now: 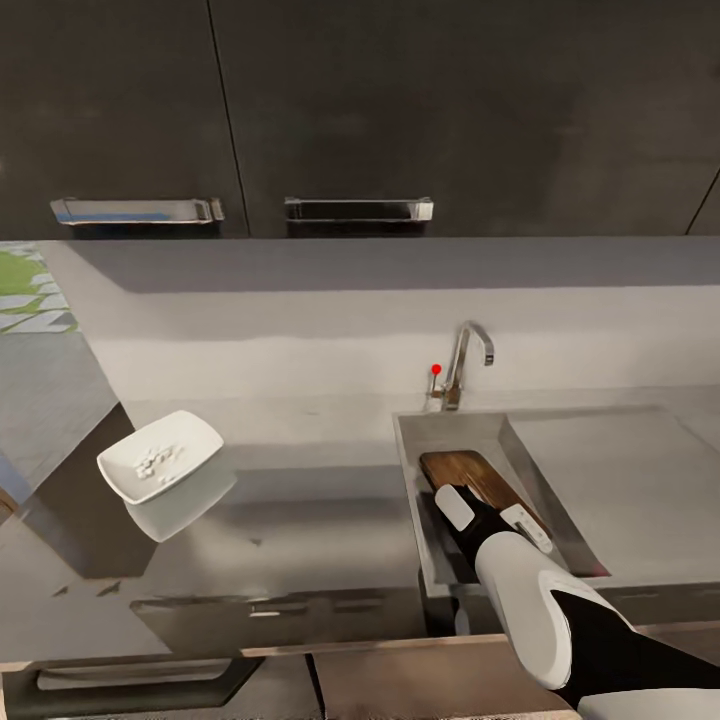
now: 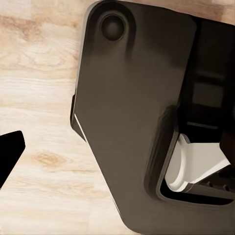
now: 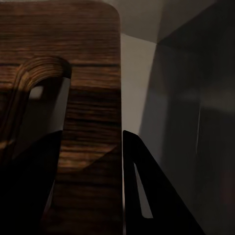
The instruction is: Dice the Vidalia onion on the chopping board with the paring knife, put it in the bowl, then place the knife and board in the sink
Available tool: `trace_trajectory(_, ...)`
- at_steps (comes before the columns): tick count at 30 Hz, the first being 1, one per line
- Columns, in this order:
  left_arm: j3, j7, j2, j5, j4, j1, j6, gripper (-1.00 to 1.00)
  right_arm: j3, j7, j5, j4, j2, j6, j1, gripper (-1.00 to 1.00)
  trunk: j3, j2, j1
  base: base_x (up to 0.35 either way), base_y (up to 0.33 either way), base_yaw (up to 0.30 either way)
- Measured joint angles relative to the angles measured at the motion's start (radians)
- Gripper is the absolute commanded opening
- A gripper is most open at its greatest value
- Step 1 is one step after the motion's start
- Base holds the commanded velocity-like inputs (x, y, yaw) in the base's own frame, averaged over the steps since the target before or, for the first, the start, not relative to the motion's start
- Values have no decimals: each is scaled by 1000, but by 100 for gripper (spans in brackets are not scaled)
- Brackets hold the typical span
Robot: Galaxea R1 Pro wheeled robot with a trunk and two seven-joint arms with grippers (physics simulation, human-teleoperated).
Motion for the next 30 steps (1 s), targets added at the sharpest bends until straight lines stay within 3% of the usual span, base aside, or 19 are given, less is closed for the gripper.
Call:
trace_trajectory(13,1,0,1,0,-1,0,0,100,12,3,17,-3,-4,4,-1,-100,-12,-1,0,28,-19,0)
trace_trajectory(14,1,0,1,0,-1,0,0,100,12,3,17,-3,-4,3,-1,100,-12,-1,0,38,-24,0)
trace_trajectory(15,1,0,0,0,-1,0,0,100,-1,2,-3,0,-4,-1,0,100,-13,0,0,16,-10,0)
trace_trajectory(26,0,0,0,0,0,0,0,100,8,1,-4,-20,-1,-2,0,100,-13,0,0,2,-1,0)
trace_trajectory(28,0,0,0,0,0,0,0,100,28,-3,1,-40,0,0,0,100,-13,0,0,0,0,0)
trace_trajectory(30,0,0,0,0,0,0,0,100,91,-9,7,-106,0,8,0,100,-13,0,0,0,0,0)
